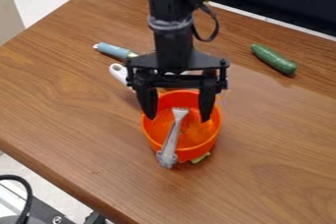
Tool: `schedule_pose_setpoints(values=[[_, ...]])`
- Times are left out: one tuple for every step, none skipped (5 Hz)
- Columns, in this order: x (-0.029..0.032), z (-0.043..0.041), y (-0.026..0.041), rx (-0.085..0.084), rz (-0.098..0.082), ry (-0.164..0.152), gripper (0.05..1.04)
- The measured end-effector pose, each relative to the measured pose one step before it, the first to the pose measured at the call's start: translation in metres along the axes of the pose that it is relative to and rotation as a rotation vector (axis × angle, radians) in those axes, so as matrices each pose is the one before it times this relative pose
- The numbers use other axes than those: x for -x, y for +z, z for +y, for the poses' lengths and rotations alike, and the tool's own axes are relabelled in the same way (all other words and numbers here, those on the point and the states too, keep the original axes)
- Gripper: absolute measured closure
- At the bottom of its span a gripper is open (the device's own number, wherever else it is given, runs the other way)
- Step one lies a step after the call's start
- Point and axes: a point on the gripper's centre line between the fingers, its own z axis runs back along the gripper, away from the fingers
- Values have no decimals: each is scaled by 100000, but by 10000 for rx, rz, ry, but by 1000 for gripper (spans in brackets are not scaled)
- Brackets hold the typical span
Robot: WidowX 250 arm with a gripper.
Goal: Put the fork inside the pan
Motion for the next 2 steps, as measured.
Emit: schedule_pose_setpoints(values=[[-510,-540,1478,356,-589,307,85],[-2354,-2058,1322,231,-1463,705,85]])
